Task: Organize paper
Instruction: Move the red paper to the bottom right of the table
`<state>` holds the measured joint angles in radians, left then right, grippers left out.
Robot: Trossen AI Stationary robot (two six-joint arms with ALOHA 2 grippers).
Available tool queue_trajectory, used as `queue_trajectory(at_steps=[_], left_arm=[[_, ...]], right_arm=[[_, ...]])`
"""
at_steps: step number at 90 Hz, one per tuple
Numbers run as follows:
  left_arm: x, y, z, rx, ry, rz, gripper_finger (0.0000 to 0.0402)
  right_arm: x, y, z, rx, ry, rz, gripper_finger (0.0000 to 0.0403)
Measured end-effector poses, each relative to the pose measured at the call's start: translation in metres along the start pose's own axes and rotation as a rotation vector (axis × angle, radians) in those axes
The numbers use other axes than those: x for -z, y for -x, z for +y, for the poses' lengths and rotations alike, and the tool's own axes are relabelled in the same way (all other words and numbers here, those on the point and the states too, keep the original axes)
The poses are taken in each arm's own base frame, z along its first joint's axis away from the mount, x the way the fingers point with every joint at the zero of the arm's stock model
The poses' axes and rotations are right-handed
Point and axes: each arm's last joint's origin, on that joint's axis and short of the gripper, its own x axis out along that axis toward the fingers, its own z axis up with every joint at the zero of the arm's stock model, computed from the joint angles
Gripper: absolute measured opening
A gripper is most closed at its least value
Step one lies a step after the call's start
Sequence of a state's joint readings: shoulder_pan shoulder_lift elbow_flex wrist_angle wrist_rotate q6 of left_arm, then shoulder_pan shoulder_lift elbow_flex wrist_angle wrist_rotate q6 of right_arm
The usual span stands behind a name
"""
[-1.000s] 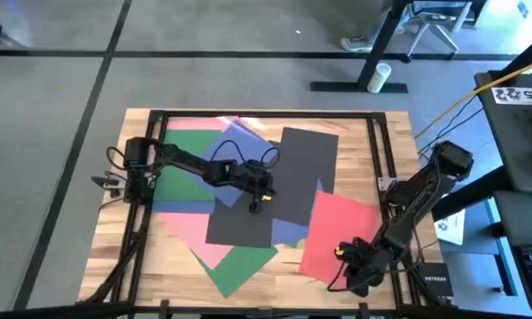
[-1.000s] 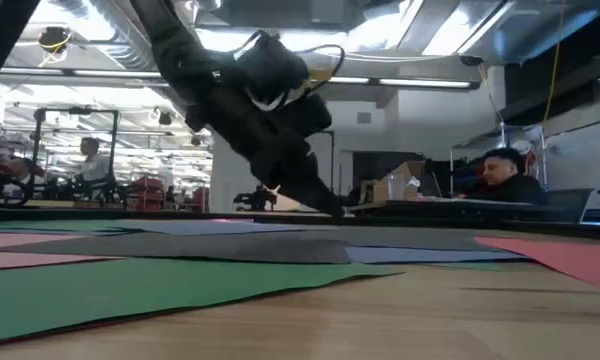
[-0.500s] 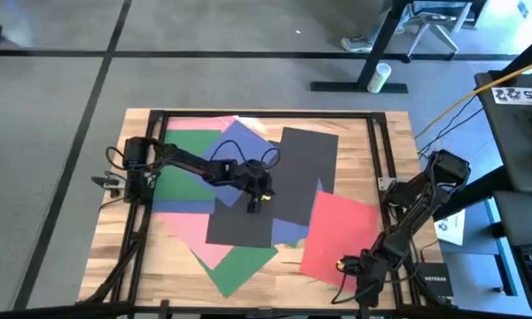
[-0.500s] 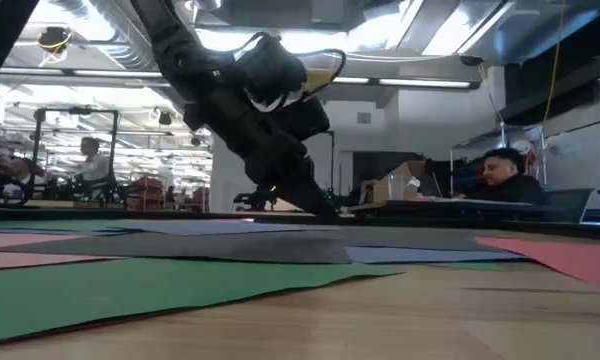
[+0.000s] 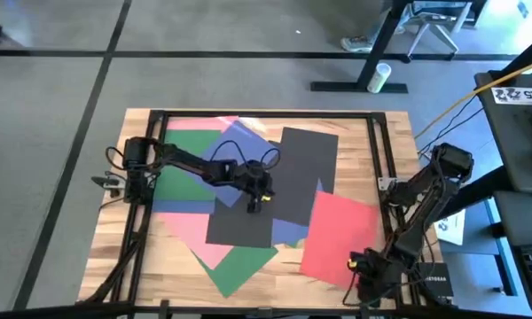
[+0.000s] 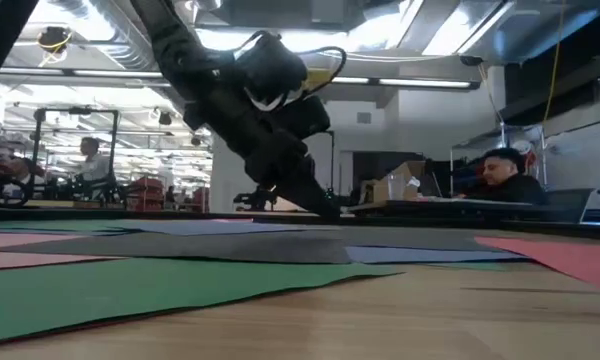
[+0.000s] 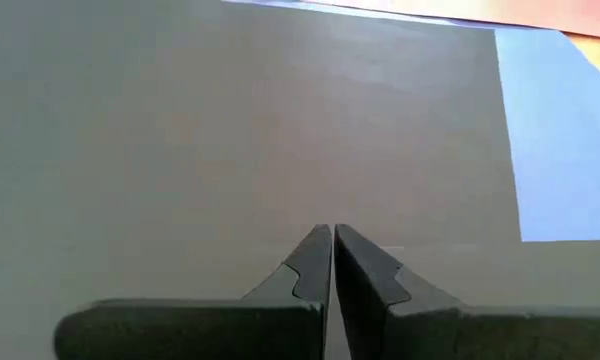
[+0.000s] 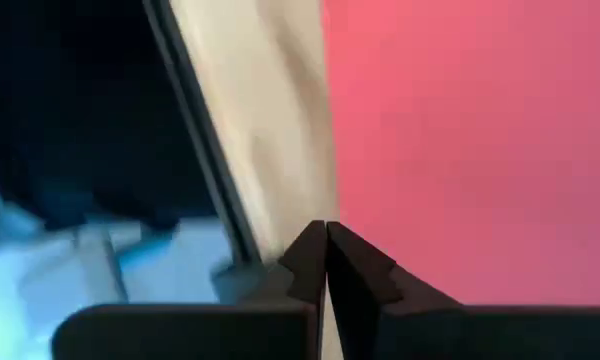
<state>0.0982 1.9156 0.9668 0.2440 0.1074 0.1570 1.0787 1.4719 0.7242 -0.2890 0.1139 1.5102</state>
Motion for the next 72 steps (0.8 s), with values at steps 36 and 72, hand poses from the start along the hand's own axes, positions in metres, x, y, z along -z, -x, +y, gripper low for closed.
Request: queue_trajectory(at_steps=[36, 72], left_arm=[[0.0, 0.0, 0.0, 0.0, 0.0, 0.002, 0.0], [0.002, 0.0, 0.0, 0.003, 0.002, 0.022, 0.0]], right_arm=[[-0.026, -0.015, -0.017, 0.069, 0.07, 0.081, 0.0], [-0.022, -0.033, -0.018, 0.061, 0.075, 0.171, 0.0]])
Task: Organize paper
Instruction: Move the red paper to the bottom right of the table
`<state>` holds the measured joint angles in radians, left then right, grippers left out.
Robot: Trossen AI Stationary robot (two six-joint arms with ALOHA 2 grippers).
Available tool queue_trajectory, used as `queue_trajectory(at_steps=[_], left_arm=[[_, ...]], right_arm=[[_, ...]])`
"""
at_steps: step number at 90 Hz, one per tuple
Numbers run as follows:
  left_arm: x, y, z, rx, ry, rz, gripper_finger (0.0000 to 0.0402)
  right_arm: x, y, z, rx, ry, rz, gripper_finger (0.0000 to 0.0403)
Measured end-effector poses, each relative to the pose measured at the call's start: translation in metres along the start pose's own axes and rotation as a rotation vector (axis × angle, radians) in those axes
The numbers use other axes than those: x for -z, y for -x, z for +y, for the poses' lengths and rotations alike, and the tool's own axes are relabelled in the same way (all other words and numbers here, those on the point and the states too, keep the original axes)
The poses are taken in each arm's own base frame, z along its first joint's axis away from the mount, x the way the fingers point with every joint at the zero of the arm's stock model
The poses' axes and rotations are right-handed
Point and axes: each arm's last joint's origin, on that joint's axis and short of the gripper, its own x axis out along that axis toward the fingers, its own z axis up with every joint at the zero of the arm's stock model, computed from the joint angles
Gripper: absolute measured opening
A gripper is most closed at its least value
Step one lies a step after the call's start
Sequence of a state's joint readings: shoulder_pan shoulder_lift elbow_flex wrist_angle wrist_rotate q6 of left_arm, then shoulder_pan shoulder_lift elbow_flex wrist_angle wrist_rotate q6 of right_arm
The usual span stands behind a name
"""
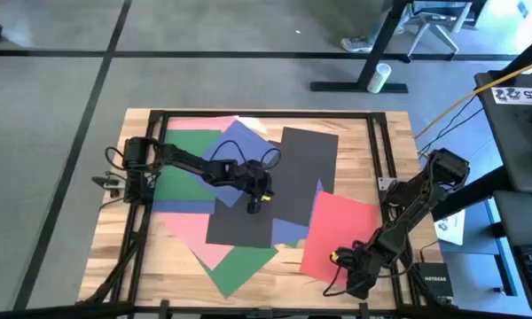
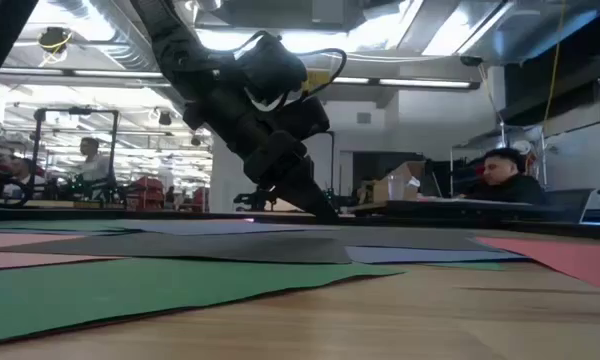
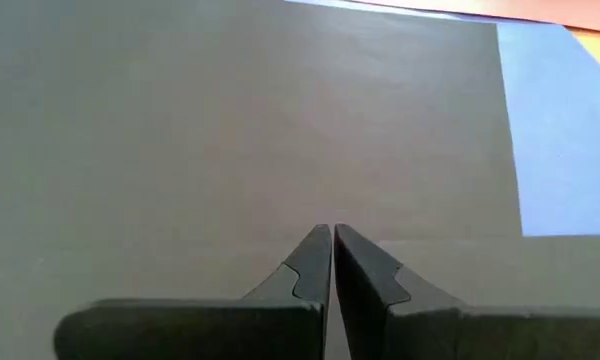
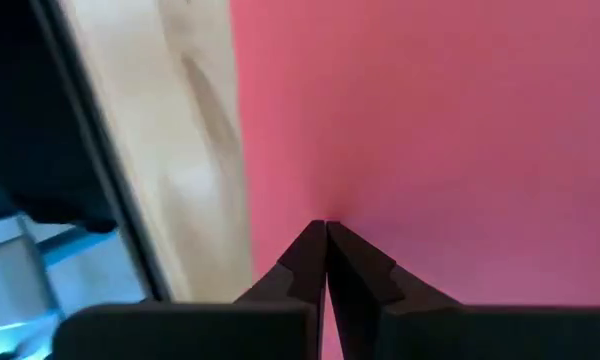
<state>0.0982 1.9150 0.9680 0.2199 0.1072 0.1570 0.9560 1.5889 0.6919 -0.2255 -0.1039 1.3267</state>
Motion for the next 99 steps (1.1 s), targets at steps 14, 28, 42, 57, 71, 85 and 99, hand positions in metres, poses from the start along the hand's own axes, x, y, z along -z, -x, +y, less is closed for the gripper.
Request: queue_trajectory(at_steps=[14, 28, 42, 57, 71, 85, 99], left_arm=[[0.0, 0.0, 0.0, 0.0, 0.0, 0.001, 0.0], [0.0, 0.0, 0.0, 0.0, 0.0, 0.001, 0.0], [0.0, 0.0, 0.0, 0.0, 0.0, 0.001, 0.0], [0.0, 0.0, 0.0, 0.0, 0.0, 0.001, 0.0], [0.0, 0.0, 0.0, 0.0, 0.0, 0.0, 0.0], [0.0, 0.0, 0.0, 0.0, 0.0, 0.0, 0.0], [0.0, 0.0, 0.0, 0.0, 0.0, 0.0, 0.0]], right_arm=[[0.0, -0.002, 0.001, -0.007, 0.0, 0.027, 0.0], [0.005, -0.003, 0.001, -0.015, 0.009, 0.078, 0.0], [0.015, -0.003, 0.003, -0.013, 0.006, 0.131, 0.0], [0.026, -0.004, 0.004, -0.007, -0.007, 0.182, 0.0], [0.033, -0.004, 0.004, -0.002, -0.012, 0.205, 0.0], [0.035, -0.004, 0.004, 0.003, -0.012, 0.229, 0.0], [0.036, -0.004, 0.002, 0.013, -0.015, 0.255, 0.0]])
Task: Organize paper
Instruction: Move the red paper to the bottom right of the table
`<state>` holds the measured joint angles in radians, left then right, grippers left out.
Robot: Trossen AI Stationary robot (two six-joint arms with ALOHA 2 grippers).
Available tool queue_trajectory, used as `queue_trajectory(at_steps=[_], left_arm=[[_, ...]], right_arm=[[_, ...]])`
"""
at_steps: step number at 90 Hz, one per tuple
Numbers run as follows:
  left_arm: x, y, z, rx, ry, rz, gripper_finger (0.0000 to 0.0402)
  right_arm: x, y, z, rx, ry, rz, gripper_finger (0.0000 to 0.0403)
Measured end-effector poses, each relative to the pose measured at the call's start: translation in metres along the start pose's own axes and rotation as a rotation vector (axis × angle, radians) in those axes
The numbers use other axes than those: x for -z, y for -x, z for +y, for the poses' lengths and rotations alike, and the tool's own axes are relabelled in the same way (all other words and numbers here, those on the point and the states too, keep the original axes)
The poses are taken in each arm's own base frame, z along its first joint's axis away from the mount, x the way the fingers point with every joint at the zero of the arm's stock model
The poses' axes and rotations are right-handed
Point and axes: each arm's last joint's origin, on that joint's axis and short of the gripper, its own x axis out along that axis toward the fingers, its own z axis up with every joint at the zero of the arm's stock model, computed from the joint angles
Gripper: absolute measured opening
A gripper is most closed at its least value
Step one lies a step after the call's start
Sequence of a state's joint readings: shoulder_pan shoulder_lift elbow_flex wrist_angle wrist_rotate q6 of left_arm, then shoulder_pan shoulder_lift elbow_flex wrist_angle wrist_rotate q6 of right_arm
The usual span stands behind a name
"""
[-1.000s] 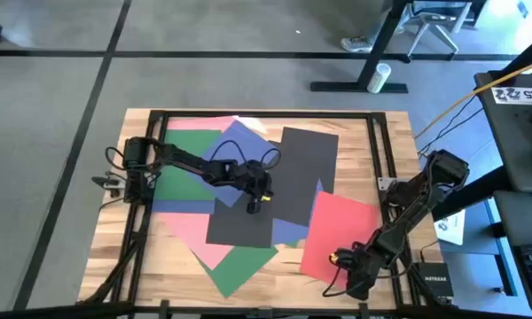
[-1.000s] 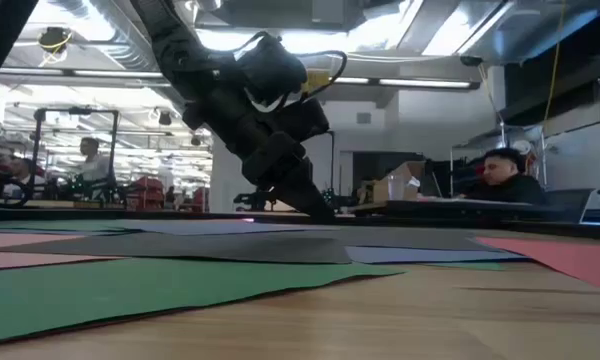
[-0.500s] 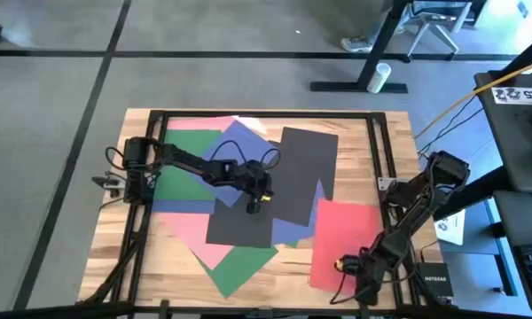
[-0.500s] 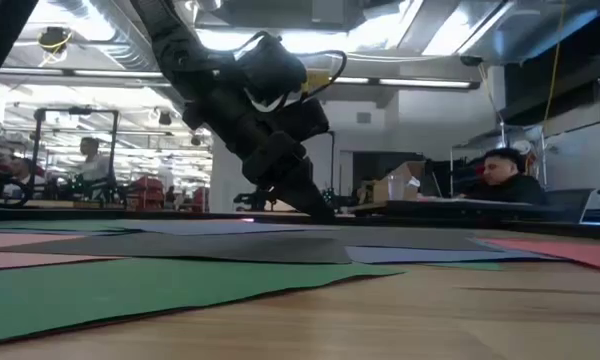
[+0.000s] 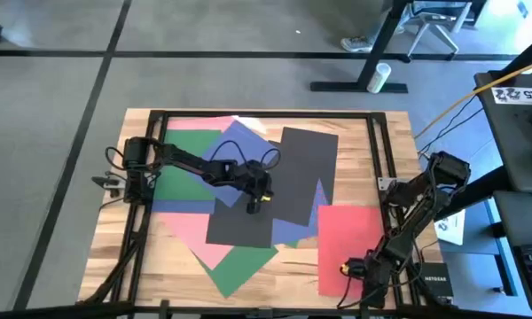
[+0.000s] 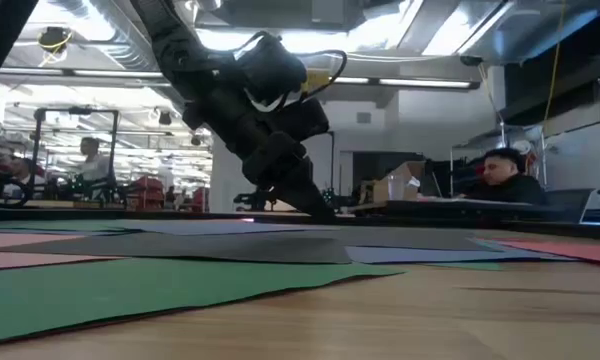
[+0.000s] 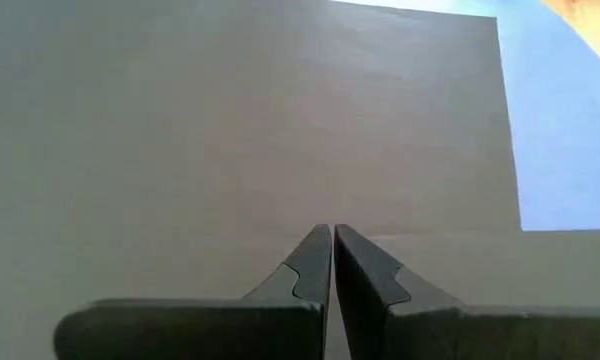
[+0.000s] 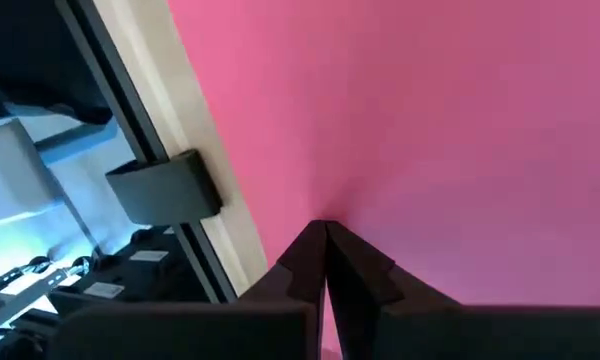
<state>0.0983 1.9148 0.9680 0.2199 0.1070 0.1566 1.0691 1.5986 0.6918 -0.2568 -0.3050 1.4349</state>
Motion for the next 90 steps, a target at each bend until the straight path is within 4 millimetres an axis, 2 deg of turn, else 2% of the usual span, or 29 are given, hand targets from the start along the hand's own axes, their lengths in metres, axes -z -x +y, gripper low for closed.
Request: queue_trajectory(at_steps=[37, 64, 90], left_arm=[[0.0, 0.0, 0.0, 0.0, 0.001, 0.002, 0.0], [0.0, 0.0, 0.0, 0.0, 0.001, 0.003, 0.0], [0.0, 0.0, 0.0, 0.0, 0.001, 0.004, 0.0]], right_arm=[[0.003, -0.001, 0.001, -0.003, 0.003, 0.021, 0.0], [0.014, -0.004, 0.003, -0.01, -0.022, 0.029, 0.0], [0.013, -0.004, 0.004, -0.013, -0.022, -0.003, 0.0]])
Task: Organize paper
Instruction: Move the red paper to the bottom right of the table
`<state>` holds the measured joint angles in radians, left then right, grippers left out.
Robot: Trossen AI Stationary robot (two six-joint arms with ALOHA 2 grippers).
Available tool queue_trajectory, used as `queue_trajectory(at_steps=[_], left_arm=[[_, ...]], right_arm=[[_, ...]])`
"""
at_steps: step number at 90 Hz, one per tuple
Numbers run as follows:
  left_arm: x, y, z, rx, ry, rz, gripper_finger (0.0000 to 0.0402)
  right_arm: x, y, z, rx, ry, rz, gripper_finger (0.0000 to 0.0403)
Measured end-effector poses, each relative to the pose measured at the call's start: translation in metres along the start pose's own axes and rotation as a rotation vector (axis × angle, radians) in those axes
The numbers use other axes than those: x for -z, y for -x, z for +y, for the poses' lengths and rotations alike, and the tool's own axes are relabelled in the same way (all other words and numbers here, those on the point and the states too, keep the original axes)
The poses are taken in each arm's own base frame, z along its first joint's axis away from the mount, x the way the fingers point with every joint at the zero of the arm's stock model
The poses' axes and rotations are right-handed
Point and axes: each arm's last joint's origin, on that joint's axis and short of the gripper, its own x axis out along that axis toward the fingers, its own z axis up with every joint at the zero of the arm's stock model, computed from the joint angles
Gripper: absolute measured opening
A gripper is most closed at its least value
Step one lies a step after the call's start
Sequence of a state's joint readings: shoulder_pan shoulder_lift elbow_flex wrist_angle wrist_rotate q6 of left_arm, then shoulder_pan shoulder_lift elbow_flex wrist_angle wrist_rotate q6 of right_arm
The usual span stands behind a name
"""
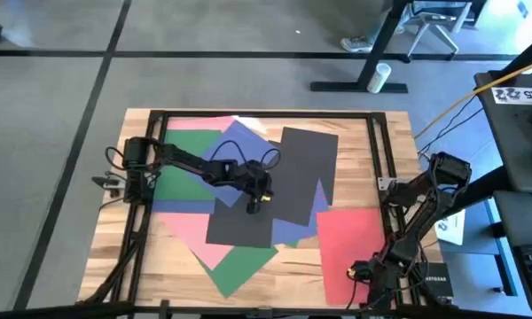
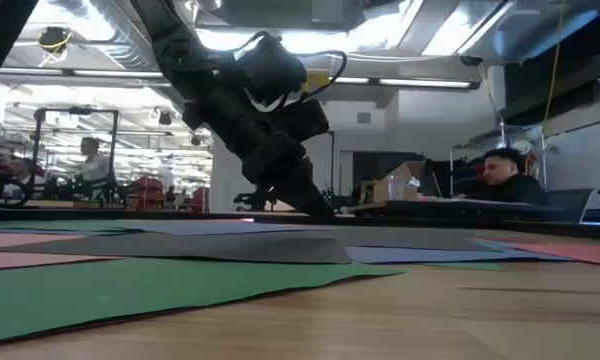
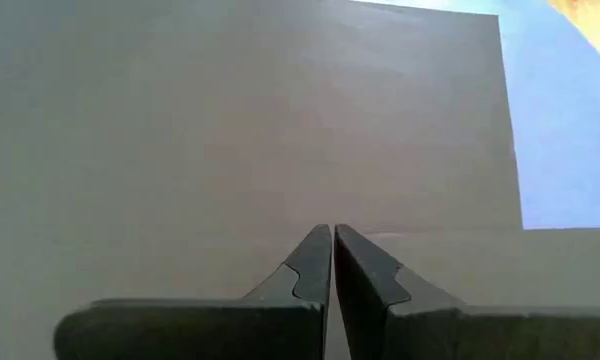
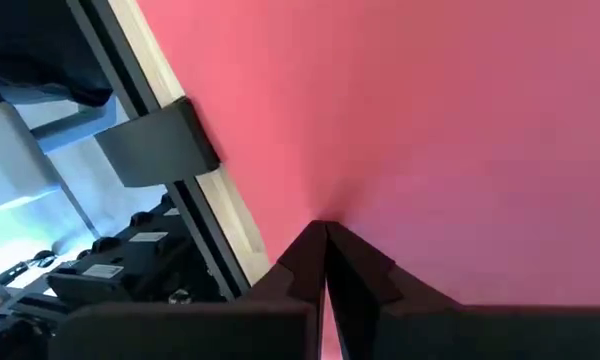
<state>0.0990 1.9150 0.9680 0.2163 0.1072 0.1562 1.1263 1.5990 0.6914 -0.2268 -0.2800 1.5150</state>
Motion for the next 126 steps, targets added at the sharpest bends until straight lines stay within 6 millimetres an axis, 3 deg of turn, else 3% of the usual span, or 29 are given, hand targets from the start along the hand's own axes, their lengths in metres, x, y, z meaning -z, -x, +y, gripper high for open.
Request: queue_trajectory(at_steps=[42, 126], left_arm=[[0.002, 0.0, 0.0, 0.004, 0.002, 0.022, 0.0], [0.002, 0.0, 0.0, 0.004, 0.002, 0.023, 0.0]], right_arm=[[-0.014, 0.004, 0.0, -0.013, 0.012, -0.05, 0.0], [-0.006, 0.002, 0.0, -0.007, 0.03, 0.007, 0.0]])
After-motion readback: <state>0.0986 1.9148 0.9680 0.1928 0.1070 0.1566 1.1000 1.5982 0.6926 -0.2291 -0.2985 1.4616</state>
